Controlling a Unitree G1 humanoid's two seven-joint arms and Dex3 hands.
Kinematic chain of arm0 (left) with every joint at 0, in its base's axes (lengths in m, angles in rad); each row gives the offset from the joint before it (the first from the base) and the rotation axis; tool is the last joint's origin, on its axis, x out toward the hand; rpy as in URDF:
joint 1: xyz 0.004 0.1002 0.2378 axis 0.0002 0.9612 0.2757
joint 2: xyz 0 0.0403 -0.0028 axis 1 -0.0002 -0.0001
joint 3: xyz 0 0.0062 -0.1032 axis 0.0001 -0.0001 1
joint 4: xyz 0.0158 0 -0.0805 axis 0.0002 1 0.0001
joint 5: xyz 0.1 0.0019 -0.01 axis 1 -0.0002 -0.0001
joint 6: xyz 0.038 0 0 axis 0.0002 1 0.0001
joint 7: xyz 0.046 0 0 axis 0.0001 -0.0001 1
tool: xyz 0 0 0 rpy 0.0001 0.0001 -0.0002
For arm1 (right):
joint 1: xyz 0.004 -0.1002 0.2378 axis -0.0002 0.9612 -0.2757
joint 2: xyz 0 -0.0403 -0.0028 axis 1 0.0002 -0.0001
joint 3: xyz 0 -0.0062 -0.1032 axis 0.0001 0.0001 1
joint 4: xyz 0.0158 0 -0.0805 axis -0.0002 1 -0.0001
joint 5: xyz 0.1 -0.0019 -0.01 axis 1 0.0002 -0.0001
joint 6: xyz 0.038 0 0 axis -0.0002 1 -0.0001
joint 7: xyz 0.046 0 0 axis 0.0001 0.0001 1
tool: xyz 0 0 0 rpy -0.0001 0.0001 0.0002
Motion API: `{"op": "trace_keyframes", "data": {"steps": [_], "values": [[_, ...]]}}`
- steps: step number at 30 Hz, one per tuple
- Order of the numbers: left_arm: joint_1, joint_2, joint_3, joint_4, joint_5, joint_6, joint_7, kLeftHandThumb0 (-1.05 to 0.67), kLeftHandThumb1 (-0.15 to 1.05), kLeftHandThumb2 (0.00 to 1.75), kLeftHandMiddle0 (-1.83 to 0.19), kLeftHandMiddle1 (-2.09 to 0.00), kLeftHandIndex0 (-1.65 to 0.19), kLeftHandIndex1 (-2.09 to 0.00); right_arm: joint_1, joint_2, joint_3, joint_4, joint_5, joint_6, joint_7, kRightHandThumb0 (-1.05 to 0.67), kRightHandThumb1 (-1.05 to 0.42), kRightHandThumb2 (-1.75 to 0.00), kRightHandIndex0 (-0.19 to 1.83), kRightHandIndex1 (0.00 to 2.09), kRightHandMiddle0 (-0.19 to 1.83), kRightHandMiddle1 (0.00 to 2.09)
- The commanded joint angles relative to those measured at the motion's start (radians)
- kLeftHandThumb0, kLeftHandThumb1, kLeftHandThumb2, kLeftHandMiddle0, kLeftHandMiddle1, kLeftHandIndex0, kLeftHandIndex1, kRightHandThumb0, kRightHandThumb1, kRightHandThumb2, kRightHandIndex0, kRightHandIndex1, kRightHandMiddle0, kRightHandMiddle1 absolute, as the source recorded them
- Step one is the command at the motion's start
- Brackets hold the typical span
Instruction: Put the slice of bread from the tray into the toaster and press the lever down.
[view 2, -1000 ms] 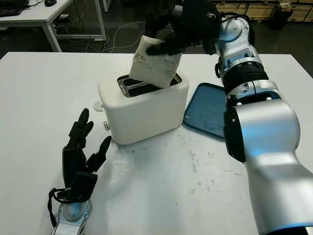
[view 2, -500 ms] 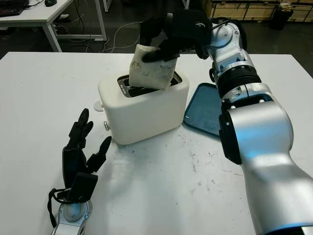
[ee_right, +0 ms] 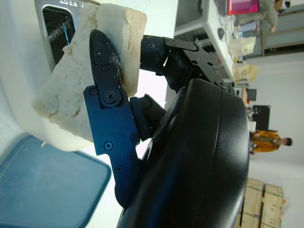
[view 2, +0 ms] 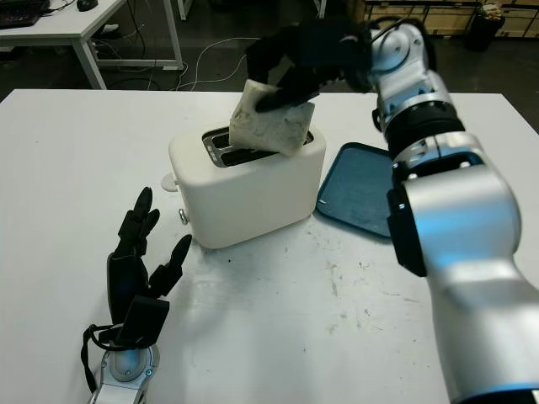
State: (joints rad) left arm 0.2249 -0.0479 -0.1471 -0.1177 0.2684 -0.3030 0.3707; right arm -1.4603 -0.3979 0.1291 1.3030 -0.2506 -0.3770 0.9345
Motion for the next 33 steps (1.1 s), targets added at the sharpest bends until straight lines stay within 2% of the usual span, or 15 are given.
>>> {"op": "trace_keyframes", "data": {"steps": [1,8,11,17,27,33], "values": [[-0.014,-0.034,-0.001,0.004,-0.002,-0.006,0.002,-0.62,0.92,0.29,-0.02,-0.63,-0.24,-0.01,-0.047,-0.013,-0.001,0.008,-0.004,-0.008,0.003,-0.57,-0.92,-0.15,1.00,1.75,0.82,1.75],[-0.013,-0.041,-0.010,-0.002,0.010,0.002,0.013,-0.62,0.92,0.29,-0.02,-0.64,-0.25,-0.01,-0.077,-0.007,-0.003,0.016,-0.009,0.027,-0.016,-0.56,-0.92,-0.15,1.04,1.75,0.87,1.75],[-0.013,-0.044,-0.012,0.004,0.008,-0.013,0.021,-0.61,0.92,0.28,-0.01,-0.65,-0.25,-0.01,-0.075,0.001,0.005,0.015,-0.015,0.021,-0.017,-0.63,-0.92,-0.13,1.04,1.75,0.87,1.75],[-0.008,-0.042,-0.022,-0.004,0.027,0.002,0.037,-0.61,0.92,0.30,-0.02,-0.66,-0.25,-0.01,-0.072,0.012,0.026,0.011,-0.032,-0.016,-0.011,-0.57,-0.92,-0.13,1.04,1.75,0.86,1.75],[-0.009,-0.051,-0.030,0.005,0.019,-0.005,0.051,-0.61,0.92,0.29,-0.02,-0.65,-0.25,-0.01,-0.026,0.038,0.133,-0.002,-0.143,-0.126,-0.139,-0.36,-0.92,-0.16,1.10,1.75,0.91,1.75],[-0.008,-0.043,-0.033,0.009,0.029,-0.006,0.064,-0.61,0.92,0.30,-0.01,-0.66,-0.25,-0.01,-0.003,0.054,0.155,0.000,-0.150,-0.155,-0.184,-0.34,-0.92,-0.18,1.10,1.75,0.91,1.75]]}}
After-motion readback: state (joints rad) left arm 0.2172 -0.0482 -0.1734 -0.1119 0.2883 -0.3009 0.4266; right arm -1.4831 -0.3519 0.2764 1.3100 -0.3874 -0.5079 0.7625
